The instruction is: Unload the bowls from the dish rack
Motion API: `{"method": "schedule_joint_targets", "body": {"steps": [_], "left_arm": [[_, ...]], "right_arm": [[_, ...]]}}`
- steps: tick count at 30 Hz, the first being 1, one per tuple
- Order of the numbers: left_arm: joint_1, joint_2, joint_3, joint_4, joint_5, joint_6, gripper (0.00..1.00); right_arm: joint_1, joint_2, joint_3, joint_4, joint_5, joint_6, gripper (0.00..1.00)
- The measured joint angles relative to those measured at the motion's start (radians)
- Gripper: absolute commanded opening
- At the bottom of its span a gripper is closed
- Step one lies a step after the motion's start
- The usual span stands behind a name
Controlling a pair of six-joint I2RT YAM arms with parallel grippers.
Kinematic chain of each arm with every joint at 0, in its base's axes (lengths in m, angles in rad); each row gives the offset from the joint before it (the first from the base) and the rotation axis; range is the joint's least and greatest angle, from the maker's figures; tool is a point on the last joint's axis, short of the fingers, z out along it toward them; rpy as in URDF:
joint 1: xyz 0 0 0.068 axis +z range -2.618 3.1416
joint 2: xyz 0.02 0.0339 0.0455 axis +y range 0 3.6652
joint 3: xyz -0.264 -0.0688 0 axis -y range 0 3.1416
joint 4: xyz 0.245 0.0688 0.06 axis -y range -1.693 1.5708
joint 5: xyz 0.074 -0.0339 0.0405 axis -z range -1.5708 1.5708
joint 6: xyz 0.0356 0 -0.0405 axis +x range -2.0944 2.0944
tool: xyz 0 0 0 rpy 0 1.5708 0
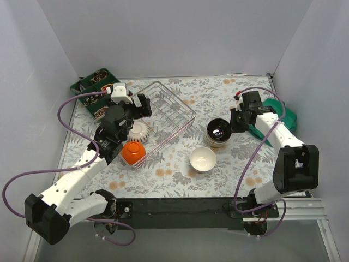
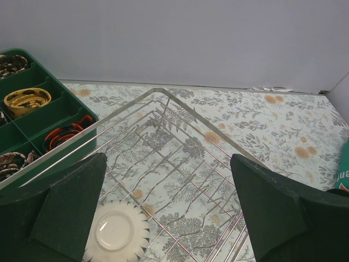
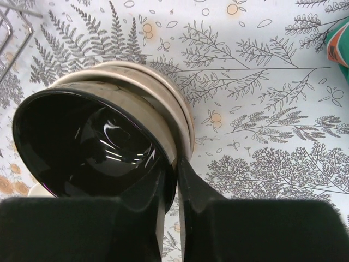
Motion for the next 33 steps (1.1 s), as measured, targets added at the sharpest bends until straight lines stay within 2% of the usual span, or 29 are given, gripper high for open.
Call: {"method": "schedule_joint_targets", "body": {"steps": [4,10,14,19,22,28,33], "left_arm": [[0.000,0.000,-0.006,0.004,0.000,0.002,0.98],[0.000,0.000,-0.014,0.005,0.014,0.002,0.98],[0.000,0.000,-0.014,0.005,0.020,0.002,0.98],[0.000,0.000,-0.014,0.006,0.022,0.002,0.98],[0.000,0.001,-0.014,0.006,0.023,0.002,0.98],[0.000,0.003,-0.014,0.006,0.023,0.002,0.98],[0.000,0.006,-0.014,0.006,0.026,0.002,0.98]], "right_arm": [[0.000,0.003,0.000,0.017,-0.008,0.008,0.46],[0.000,0.001,0.000,0.031,-0.007,0.010,0.69],[0.002,-0.021,-0.002,0.030,0.023,0.011,0.73],[0.009,-0.094,-0.006,0.028,0.073,0.016,0.63],[0.010,-0.138,-0.008,0.030,0.092,0.018,0.46],[0.010,-0.170,-0.053,0.042,0.102,0.026,0.26],[0.010,-0.161,-0.090,0.058,0.095,0.030,0.16]]}}
